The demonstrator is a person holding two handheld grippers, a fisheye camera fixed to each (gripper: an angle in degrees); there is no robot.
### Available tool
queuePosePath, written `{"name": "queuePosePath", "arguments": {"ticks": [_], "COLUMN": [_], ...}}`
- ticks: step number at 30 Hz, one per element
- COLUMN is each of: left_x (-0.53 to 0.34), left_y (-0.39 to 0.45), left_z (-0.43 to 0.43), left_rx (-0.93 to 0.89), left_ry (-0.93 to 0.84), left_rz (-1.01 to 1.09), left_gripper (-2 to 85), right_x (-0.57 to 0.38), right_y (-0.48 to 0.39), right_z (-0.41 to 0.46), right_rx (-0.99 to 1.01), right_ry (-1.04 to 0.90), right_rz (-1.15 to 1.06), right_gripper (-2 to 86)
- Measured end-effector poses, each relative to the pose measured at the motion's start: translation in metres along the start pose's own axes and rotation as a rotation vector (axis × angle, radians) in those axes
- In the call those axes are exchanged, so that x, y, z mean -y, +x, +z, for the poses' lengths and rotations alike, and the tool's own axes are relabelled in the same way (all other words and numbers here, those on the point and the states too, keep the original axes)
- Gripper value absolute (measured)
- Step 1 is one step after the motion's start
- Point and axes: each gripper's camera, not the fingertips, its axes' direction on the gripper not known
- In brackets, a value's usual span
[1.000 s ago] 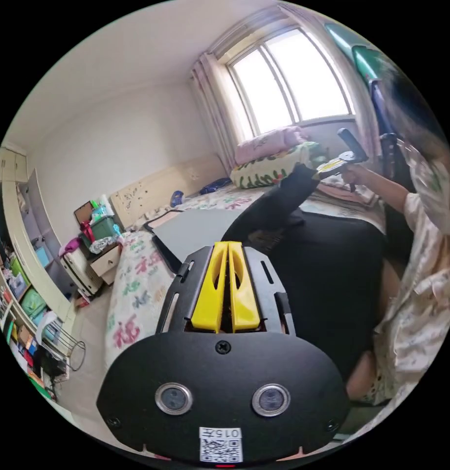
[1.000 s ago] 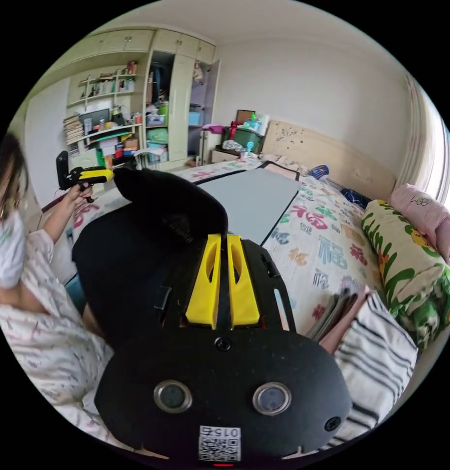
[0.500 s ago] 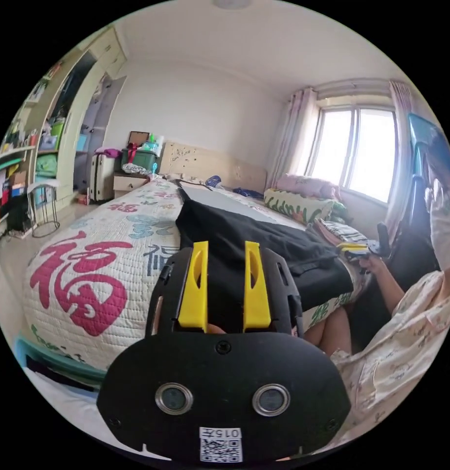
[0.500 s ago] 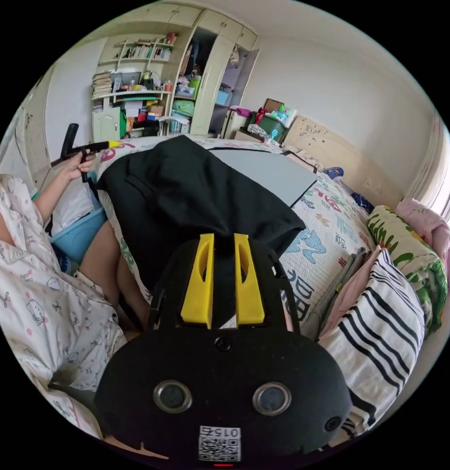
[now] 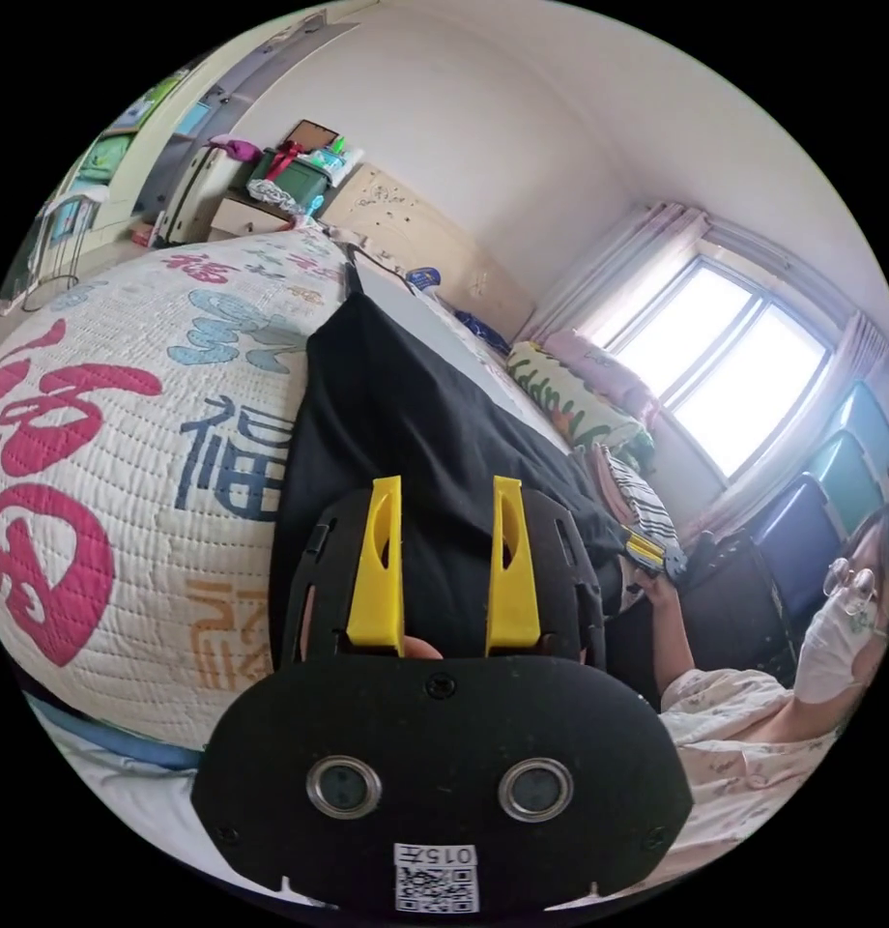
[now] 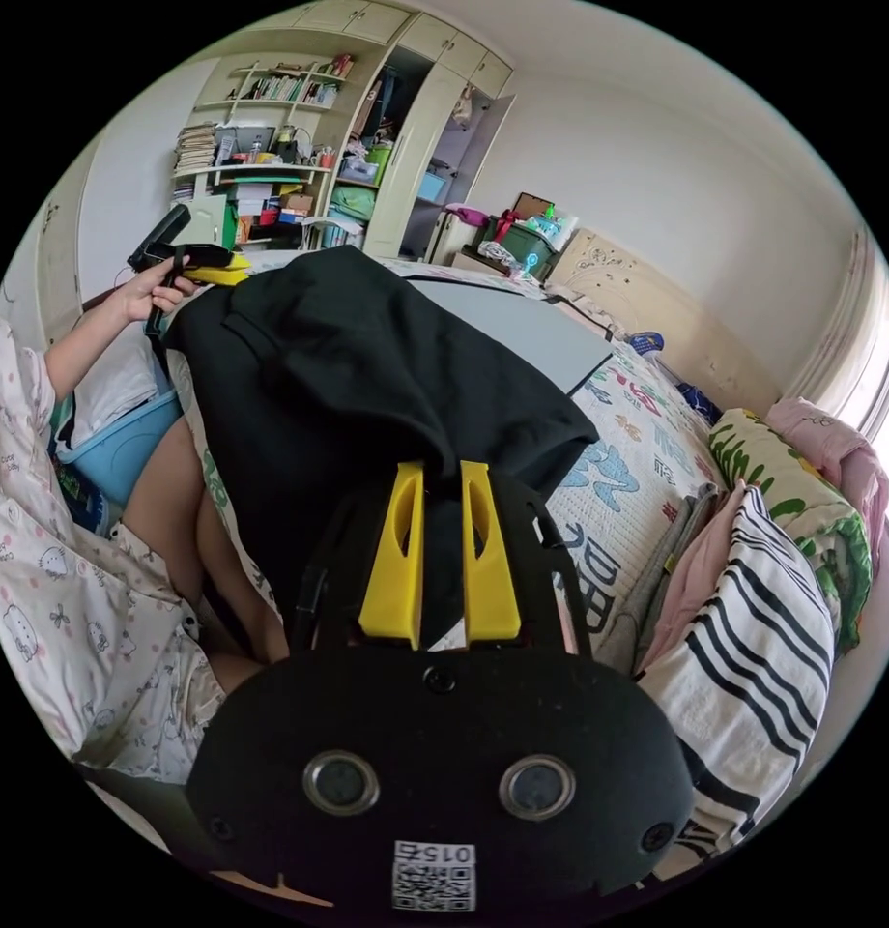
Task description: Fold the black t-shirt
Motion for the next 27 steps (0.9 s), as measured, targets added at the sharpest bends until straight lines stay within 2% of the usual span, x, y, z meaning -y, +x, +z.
{"name": "queuePosePath", "arguments": {"ticks": [6,9,13,16,22,25,27], "left_x": [0.021,0.029,0.031,0.022,-0.016,-0.015,-0.010], "left_y": [0.029,0.034,0.045,0.056,0.050,0.039,0.041], "left_z": [-0.007,-0.022,-0.068,-0.099,-0.104,-0.126,-0.148], "left_rx": [0.086,0.023,-0.103,-0.167,-0.089,-0.220,-0.222], "left_ry": [-0.050,-0.044,0.012,0.026,-0.059,0.015,0.092], "left_rz": [0.085,0.101,0.130,0.151,0.146,0.115,0.116], "left_gripper": [9.5,2.6,0.6,0.3,1.3,3.4,5.8], "right_x": [0.035,0.047,0.055,0.048,0.003,-0.020,-0.034], "right_y": [0.005,0.016,0.038,0.050,0.062,0.098,0.143], "right_z": [-0.013,-0.021,-0.049,-0.079,-0.075,-0.073,-0.083], "right_rx": [-0.007,-0.002,0.009,0.039,0.105,0.180,0.268], "right_ry": [0.025,0.038,0.058,0.096,0.017,0.040,0.093], "right_rz": [0.002,0.018,0.032,0.013,-0.078,-0.069,0.009], "right_gripper": [5.4,4.8,3.7,3.1,3.2,4.3,4.9]}}
